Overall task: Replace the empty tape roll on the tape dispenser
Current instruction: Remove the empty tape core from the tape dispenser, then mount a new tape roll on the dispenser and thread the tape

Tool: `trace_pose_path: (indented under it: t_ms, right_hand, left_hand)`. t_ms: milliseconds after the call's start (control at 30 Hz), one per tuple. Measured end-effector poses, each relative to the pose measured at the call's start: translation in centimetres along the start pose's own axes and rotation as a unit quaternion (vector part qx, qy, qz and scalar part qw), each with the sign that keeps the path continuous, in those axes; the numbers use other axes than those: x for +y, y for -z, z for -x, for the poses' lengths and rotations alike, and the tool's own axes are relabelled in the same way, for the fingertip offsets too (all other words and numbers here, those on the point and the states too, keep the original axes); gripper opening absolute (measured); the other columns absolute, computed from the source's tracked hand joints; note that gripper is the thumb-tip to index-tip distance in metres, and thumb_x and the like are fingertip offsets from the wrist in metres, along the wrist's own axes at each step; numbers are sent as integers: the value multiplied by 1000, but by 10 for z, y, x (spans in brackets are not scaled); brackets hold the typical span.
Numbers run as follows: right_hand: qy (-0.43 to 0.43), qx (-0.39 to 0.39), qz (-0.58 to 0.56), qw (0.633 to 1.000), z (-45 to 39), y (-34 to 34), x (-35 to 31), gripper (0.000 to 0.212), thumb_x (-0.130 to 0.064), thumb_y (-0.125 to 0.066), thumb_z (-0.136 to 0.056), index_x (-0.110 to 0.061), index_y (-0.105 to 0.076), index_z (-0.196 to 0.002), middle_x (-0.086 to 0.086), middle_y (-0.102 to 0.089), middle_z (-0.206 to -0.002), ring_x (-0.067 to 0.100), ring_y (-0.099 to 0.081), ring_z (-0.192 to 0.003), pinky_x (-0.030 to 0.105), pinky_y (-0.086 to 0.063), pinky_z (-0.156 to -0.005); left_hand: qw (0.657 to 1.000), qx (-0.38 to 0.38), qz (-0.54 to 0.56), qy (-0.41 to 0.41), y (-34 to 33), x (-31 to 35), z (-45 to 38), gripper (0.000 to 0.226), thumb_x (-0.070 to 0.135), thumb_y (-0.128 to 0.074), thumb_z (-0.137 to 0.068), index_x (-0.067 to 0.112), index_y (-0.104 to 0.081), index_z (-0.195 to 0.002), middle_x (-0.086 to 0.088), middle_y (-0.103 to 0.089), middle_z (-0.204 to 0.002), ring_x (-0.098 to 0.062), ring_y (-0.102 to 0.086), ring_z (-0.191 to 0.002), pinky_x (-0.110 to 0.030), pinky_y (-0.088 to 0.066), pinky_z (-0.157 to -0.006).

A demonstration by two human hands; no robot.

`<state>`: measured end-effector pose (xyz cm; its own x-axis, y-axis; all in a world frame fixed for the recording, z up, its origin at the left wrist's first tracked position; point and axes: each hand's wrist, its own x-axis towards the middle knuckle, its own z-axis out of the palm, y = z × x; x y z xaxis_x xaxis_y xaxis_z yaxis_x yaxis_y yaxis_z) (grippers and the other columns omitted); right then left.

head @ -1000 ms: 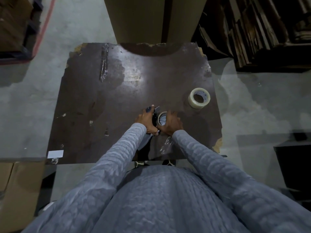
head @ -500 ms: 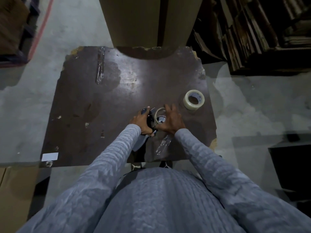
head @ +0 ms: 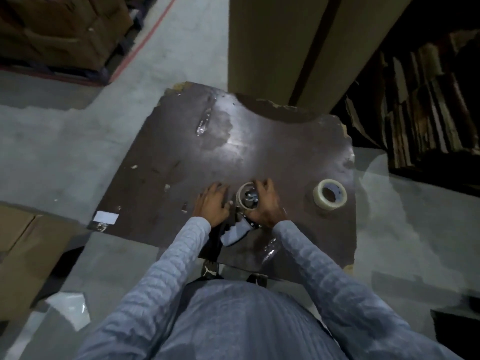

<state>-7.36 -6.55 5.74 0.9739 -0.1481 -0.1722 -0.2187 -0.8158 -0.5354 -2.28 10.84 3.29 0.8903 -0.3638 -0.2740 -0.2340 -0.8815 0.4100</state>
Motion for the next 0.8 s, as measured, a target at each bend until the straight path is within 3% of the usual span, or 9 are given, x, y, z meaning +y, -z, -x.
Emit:
trace_pose_path:
  t_ms: [300,467,600,800]
  right_hand:
    - [126,-123,39,984,-33,-64,-99,79,-31,-77,-78,-20,-36,-146,7,-39,-136,36,-58,-117,40,-52,-98]
    - [146,-194,81,967,-51,-106,-146,81,-26,-76,-80,-15,-35,-149,11,-39,-141,39,-57,-120,40,-50,-102]
    - [172,-248,127,945,-67,-142,-171,93,-22,-74,-82,-12,-21,-158,13,-34,-150,38,-50,-130,40,-45,-108]
    - [154,-275,152,937,-86,-178,-201,85,-21,-71,-87,-13,-24,-157,13,-27,-157,38,-44,-139,44,-42,-114]
  left_hand:
    - [987,45,60,143,32,-100,40,55,28,-59,-89,17,-50,-142,-9,-50,-145,-35,-52,-129,-45,-45,-106]
    - [970,51,102,215,37,-156,62,55,30,-58,-90,18,-50,-143,-10,-52,-142,-36,-53,-128,-45,-45,-107]
    - [959,37,112,259,29,-194,78,48,34,-57,-91,19,-53,-136,-8,-54,-139,-34,-55,-124,-41,-47,-104]
    - [951,24,116,285,22,-225,85,50,33,-56,-88,22,-53,-137,-6,-56,-139,-35,-53,-128,-44,-47,-102]
